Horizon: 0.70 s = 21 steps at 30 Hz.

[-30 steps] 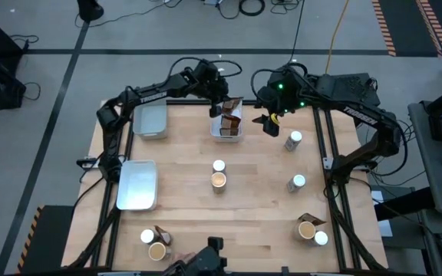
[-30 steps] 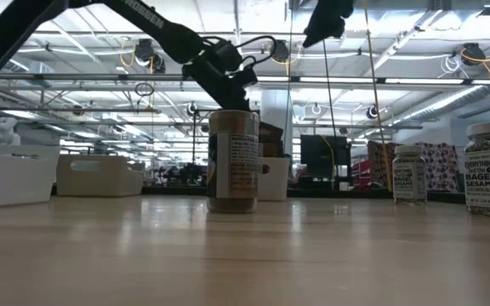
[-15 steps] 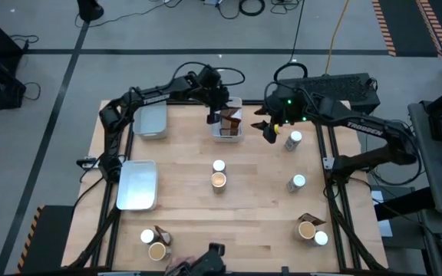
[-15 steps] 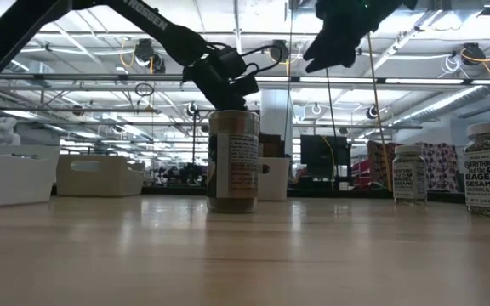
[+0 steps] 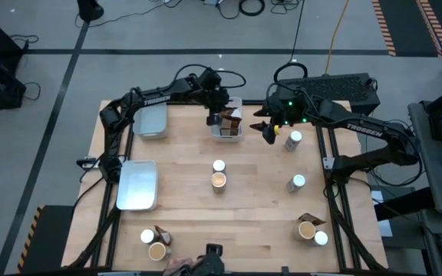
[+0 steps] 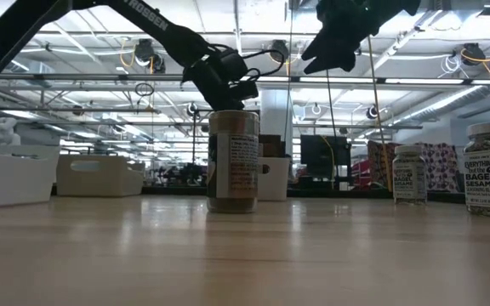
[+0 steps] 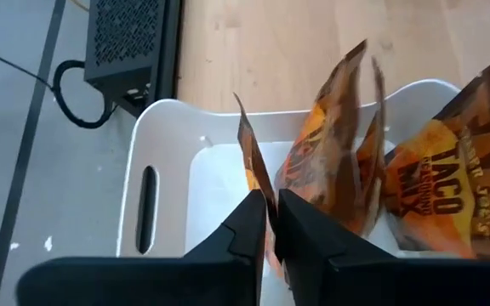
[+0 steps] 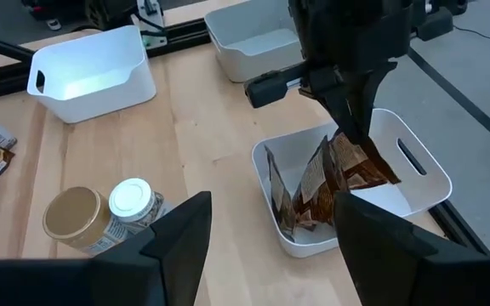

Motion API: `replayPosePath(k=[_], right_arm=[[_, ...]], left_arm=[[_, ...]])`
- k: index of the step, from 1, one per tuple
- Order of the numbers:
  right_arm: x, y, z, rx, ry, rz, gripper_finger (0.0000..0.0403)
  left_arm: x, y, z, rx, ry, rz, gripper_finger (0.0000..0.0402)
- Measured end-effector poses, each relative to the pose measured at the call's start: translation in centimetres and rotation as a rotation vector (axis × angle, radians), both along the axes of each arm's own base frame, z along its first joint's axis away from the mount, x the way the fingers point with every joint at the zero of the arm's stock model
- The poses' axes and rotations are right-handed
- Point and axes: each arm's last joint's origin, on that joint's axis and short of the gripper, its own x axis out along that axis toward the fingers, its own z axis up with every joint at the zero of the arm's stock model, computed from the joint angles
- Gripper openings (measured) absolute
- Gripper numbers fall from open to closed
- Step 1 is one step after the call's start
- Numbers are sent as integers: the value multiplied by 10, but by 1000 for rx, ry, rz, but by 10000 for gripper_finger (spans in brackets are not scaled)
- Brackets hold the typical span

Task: Sort spices by type
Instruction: Put the brown seasoning pack into the top white bin

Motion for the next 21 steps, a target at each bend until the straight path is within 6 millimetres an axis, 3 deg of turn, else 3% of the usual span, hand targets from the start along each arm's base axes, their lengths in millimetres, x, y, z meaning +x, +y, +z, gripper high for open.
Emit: replayPosePath(k=[14,21], right_arm=[[0,0,0,-15,4,8,226],[0,0,0,-26,7,10,226]], left_arm=[[-4,-2,-2,-55,41,48,104],[-11,-7,23,-15,-13,50,110]])
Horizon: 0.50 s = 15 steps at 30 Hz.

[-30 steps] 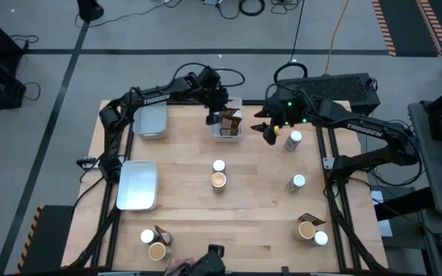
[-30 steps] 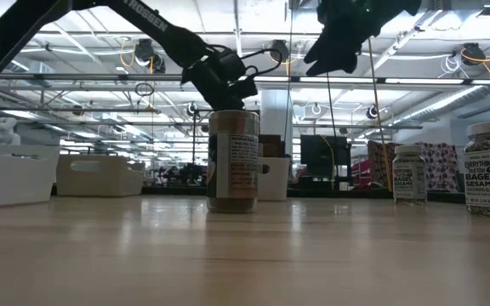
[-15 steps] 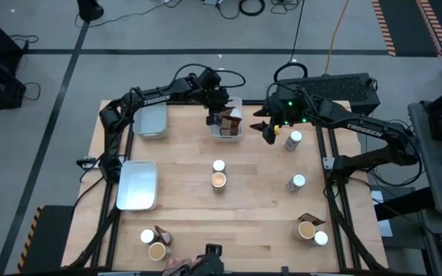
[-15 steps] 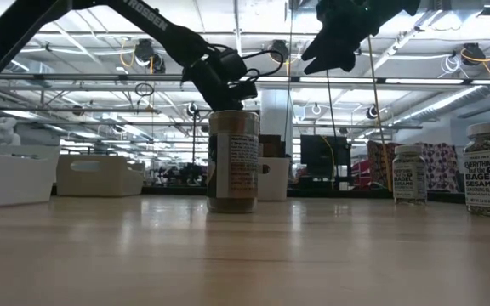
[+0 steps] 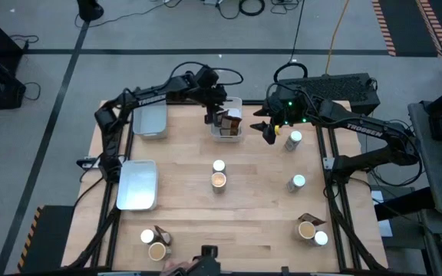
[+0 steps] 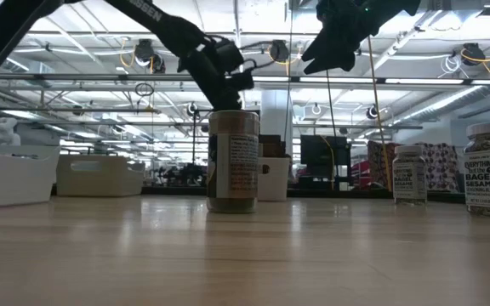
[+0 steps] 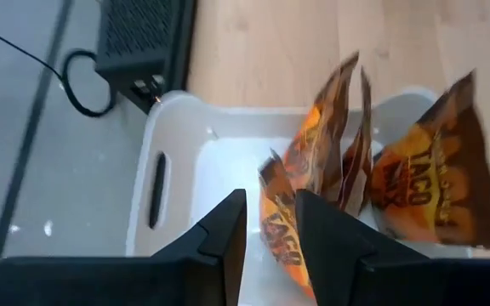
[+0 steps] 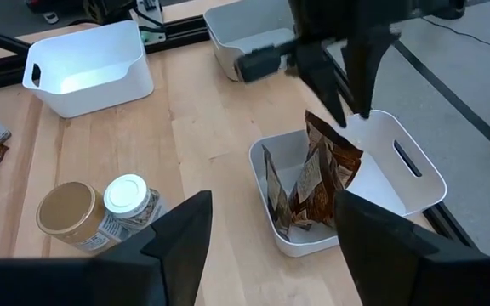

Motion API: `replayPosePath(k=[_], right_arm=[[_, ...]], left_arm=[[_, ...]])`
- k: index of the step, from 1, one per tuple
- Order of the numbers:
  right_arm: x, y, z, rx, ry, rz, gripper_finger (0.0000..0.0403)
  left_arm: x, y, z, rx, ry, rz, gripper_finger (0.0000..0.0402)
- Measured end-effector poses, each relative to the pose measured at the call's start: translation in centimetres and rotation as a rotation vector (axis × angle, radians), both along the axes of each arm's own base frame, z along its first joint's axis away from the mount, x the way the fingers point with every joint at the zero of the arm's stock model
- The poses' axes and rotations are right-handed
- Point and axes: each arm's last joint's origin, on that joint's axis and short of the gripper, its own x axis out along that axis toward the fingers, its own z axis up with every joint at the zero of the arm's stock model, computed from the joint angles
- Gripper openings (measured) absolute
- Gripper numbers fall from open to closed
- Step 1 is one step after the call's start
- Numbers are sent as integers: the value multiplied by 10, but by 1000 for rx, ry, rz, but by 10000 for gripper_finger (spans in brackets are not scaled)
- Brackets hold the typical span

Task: Sort spices by type
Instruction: Put the brown seasoning pack into the top white bin

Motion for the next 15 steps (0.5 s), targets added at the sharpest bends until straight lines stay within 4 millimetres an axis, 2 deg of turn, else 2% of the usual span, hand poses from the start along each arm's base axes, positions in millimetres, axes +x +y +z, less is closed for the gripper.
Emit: replayPosePath(k=[5,9,15], right_arm=[[0,0,0,-6,2,4,226],[0,0,0,-6,2,5,226],[0,1,0,17,-5,40,226]], left_arm=[[-10,-8,29,35,-59,4,110],[-25,-21,60,-11,-133,64,110],[-61,-65,107,-273,-198,-8,110]])
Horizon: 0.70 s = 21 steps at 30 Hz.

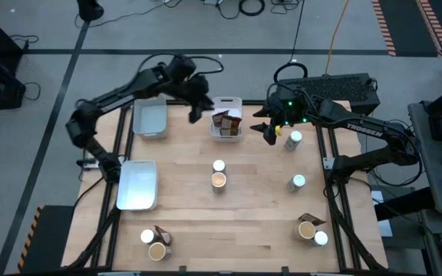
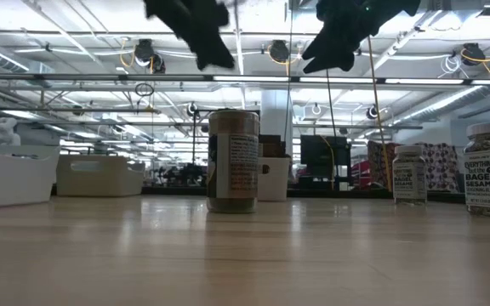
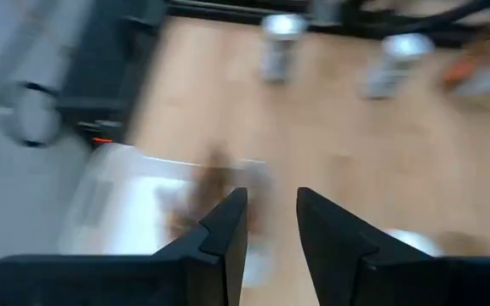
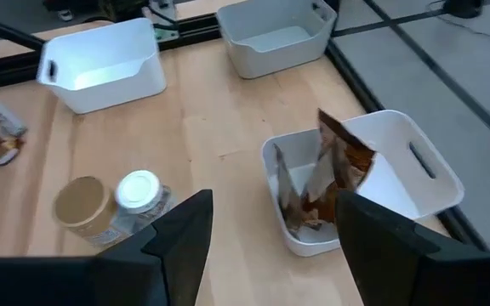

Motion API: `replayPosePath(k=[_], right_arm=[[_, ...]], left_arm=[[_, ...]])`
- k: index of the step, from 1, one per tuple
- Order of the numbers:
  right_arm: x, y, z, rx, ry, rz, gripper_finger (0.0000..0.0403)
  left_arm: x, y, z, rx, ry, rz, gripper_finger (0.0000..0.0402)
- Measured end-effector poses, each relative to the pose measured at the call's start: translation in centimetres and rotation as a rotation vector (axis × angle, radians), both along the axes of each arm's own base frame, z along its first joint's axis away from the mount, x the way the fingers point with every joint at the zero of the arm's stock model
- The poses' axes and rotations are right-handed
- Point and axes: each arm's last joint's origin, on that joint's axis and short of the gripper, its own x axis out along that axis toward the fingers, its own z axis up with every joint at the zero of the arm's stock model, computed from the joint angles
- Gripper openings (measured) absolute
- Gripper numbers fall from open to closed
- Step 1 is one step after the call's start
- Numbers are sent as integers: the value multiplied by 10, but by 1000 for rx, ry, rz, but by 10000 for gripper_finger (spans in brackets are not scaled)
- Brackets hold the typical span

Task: Sort spices by type
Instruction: Put the brown seasoning pack into the top white bin

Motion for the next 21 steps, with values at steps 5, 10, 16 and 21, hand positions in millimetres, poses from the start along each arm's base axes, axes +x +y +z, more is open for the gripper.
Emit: replayPosePath(k=[5,10,16,21], right_arm=[[3,2,3,37,-46,28,226],[9,12,8,71,-120,165,226],[21,31,11,-12,-178,311,226],[36,42,3,-28,-172,379,226]], left_arm=[[-21,-48,17,-79,88,-80,110],[-27,-95,16,-177,245,-140,109],[-31,-149,9,-277,456,-212,109],[-35,-188,7,-360,565,-198,109]])
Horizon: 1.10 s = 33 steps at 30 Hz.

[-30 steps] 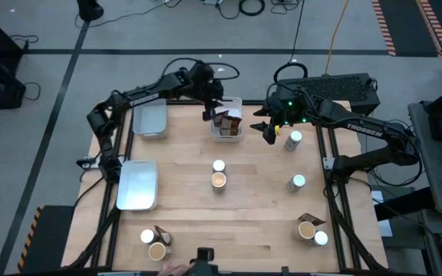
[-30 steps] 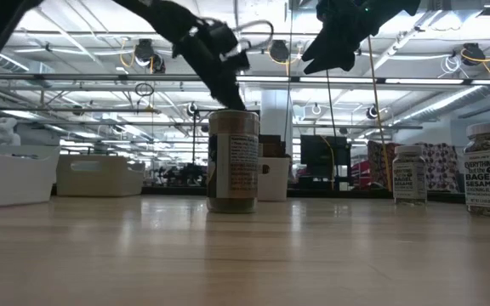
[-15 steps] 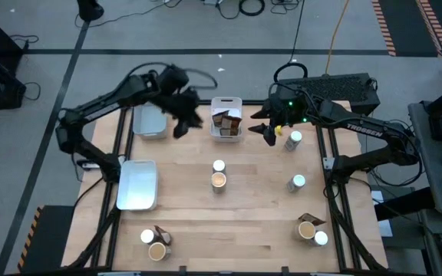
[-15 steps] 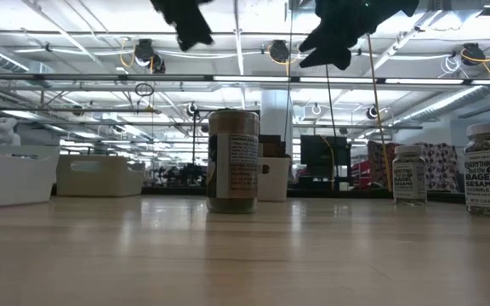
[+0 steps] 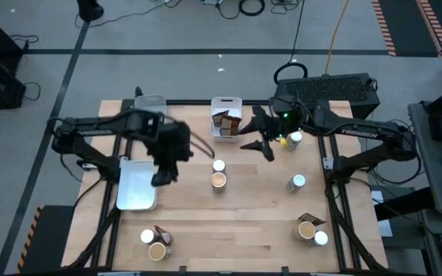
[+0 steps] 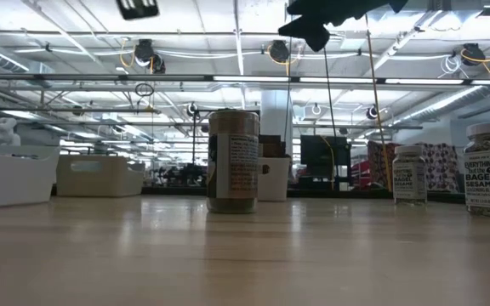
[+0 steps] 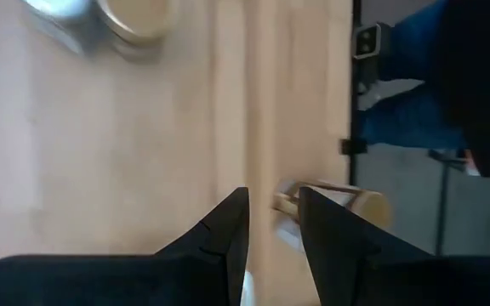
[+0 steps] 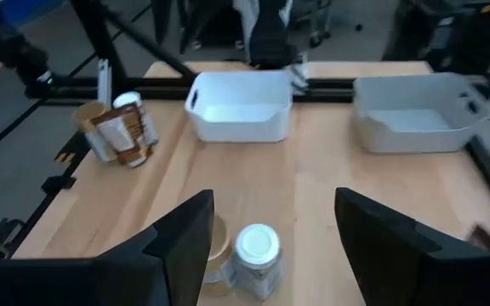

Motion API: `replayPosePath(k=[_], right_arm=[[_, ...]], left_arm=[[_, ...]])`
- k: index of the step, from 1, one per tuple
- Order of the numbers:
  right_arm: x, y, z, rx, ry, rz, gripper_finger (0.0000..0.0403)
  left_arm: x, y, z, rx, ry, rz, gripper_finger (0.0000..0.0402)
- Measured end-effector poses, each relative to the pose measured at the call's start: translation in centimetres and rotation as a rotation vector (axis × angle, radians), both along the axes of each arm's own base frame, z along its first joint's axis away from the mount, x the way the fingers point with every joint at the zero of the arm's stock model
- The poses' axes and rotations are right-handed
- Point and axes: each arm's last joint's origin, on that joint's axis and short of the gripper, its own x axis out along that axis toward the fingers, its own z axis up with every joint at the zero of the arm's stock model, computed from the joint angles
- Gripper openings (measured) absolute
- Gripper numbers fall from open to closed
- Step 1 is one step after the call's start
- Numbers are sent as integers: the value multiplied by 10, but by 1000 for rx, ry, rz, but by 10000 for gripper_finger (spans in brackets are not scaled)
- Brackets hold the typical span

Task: Sort spices by type
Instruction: Put the brown seasoning pack into the top white bin

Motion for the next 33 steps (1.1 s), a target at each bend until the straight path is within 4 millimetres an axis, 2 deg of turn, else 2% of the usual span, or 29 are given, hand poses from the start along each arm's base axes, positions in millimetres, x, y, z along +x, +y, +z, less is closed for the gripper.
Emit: replayPosePath(k=[5,11,15,18,22,27,30,33], right_arm=[[18,17,-15,32,32,115,226],[35,41,-21,93,9,185,226],[43,59,-17,123,14,126,226],[51,77,-13,129,18,53,226],[67,101,-3,162,9,21,226],[86,130,5,255,41,4,226],[92,147,4,295,100,-41,226],[95,163,2,327,153,-91,226]], left_arm=[[-5,-33,0,-45,90,27,109],[-21,-73,-2,19,136,-115,109],[-38,-85,-6,144,225,-165,109],[-45,-91,-2,154,151,-184,109],[-65,-90,16,220,-18,-172,109],[-110,-73,36,325,-225,-93,109],[-128,-64,33,286,-325,-55,109],[-134,-62,22,228,-419,-50,109]])
